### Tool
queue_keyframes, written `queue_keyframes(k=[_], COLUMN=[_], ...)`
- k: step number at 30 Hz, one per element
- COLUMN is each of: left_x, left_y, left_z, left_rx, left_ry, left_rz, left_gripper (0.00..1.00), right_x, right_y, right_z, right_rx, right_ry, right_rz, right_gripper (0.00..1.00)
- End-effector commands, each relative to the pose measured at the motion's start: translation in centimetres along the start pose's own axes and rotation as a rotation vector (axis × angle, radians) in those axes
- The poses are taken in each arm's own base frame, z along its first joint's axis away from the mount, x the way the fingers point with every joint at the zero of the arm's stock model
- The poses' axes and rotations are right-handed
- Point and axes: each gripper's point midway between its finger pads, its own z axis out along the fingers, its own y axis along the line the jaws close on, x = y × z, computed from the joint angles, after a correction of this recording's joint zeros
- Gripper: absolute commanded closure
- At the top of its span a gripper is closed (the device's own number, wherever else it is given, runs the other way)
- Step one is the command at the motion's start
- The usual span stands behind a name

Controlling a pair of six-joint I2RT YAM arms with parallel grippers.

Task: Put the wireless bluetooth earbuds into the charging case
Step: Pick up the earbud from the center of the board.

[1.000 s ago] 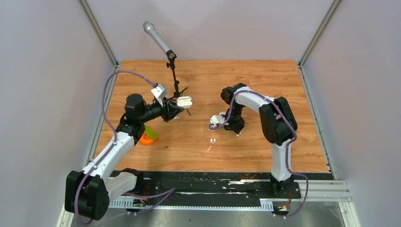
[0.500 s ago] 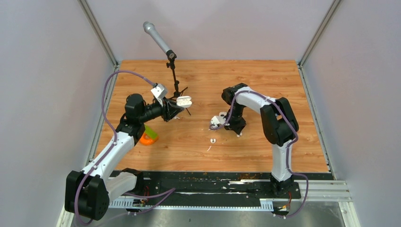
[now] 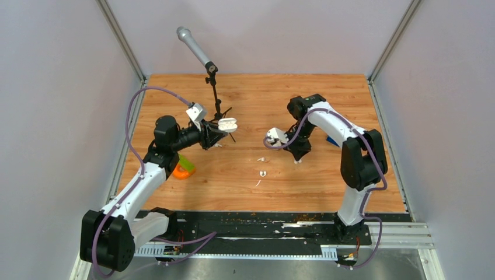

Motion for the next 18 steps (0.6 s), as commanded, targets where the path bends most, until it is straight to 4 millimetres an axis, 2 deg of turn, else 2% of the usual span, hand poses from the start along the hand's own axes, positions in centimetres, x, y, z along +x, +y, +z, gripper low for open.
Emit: queue_keyframes(k=[1,5,9,13,16,18], left_x=[-0.8,-1.3,-1.9,-2.3,-3.0,-3.4], left_y=[-0.3,-0.4,-0.4,-0.9,-1.1,-1.1], left_z=[0.3,0.8,1.4,1.8,2.2,2.4], left_rx=[0.036,0.062,0.081,0.123,0.150,0.162], left_ry=[-0.041,-0.051,-0.073,-0.090,-0.109,-0.118], left_rz=[0.024,0.012,0.009,0.019,0.041,0.059], left_gripper=[1.00,1.00,1.00,1.00,1.00,1.00], right_x=[-3.0,-6.2,-11.0,-15.9,-18.9,-20.5], right_y=[1.0,0.6,0.4,0.5,1.0,1.3], right_z=[-2.7,-5.9,-10.9,-16.2,-17.7,-18.0], right_rx=[0.055,0.133,0.198,0.266,0.295,0.300], right_ry=[-0.156,-0.295,-0.488,-0.617,-0.613,-0.610], right_rz=[0.092,0.152,0.155,0.081,0.000,-0.034], right_gripper=[1.00,1.00,1.00,1.00,1.00,1.00])
